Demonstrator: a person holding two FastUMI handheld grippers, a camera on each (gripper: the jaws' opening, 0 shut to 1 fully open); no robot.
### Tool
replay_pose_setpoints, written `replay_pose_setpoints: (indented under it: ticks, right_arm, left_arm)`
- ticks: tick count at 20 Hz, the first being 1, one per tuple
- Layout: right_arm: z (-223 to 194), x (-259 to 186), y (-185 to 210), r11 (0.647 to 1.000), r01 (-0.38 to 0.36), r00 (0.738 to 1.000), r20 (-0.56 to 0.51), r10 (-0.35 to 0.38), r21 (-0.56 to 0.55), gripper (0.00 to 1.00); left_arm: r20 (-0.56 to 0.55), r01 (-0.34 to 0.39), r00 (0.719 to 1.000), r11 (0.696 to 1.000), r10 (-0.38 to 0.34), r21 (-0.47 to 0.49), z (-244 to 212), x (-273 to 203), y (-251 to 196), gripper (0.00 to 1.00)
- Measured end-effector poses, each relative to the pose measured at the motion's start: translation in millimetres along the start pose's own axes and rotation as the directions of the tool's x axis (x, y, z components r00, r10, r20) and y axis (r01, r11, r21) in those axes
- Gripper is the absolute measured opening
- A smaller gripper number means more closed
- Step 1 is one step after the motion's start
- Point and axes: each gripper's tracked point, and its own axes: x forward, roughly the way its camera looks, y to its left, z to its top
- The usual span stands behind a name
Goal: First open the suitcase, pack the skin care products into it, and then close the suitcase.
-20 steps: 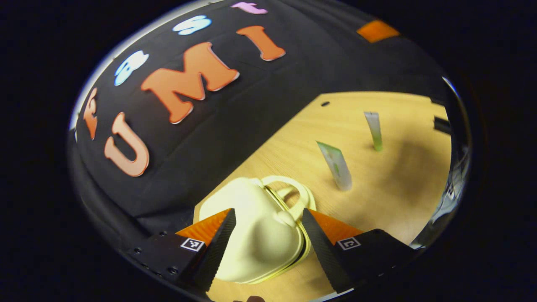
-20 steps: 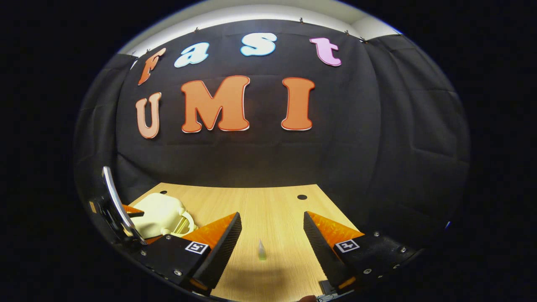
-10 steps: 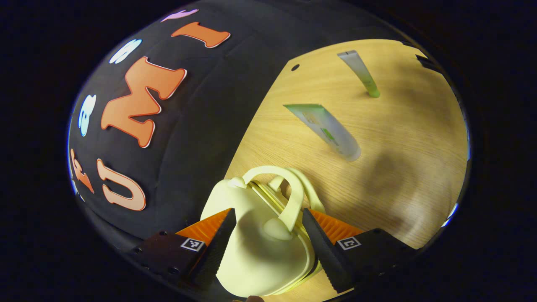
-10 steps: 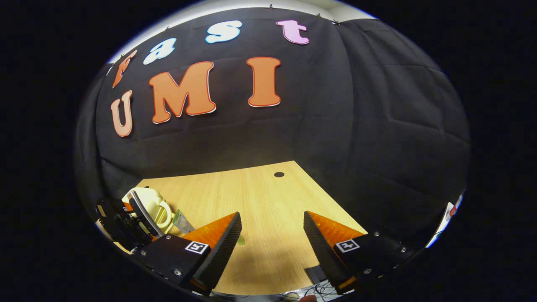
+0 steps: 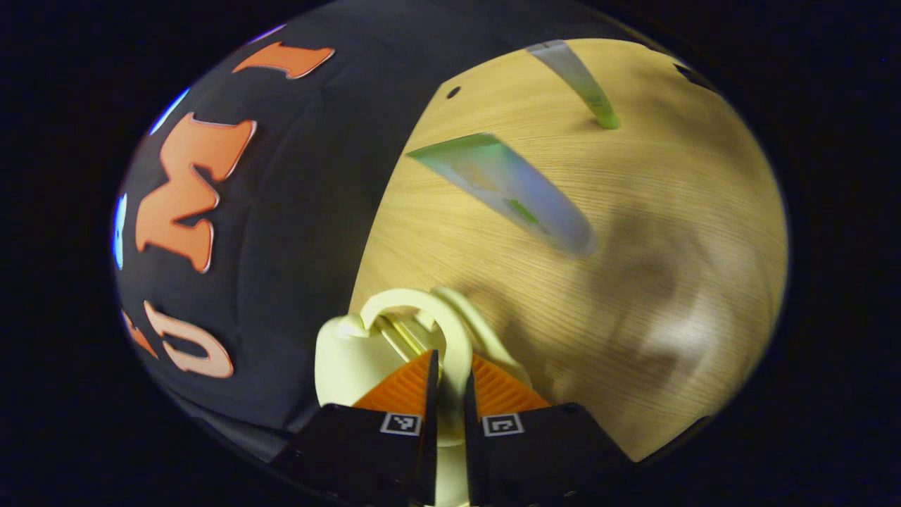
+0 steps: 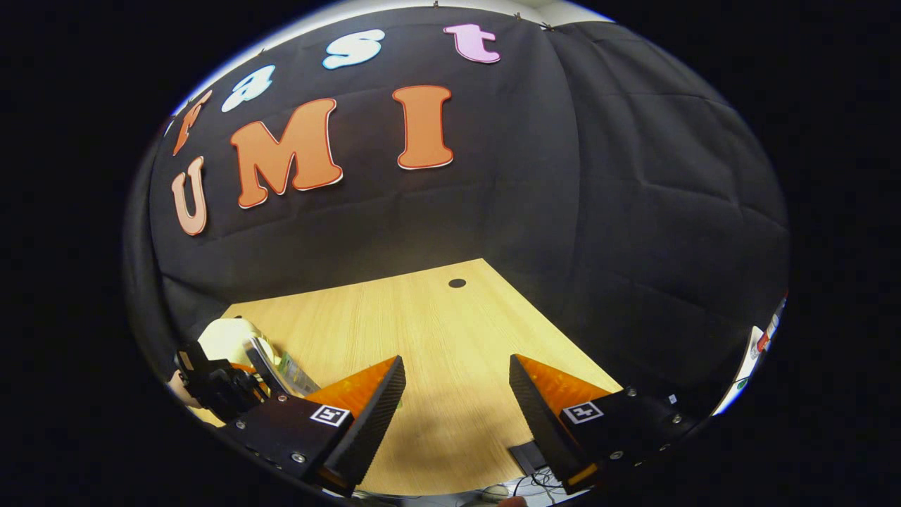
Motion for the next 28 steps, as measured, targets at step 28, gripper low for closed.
replay_pose_setpoints:
  ticks: [28]
  right_arm:
    - [60,11,211,0.937,-0.321,0.947,0.036,0.319,0.134,0.95]
  left_arm:
    - [0.139,0.125,0.986,0.148,0.087,-0.981,-268,-29,134,0.05]
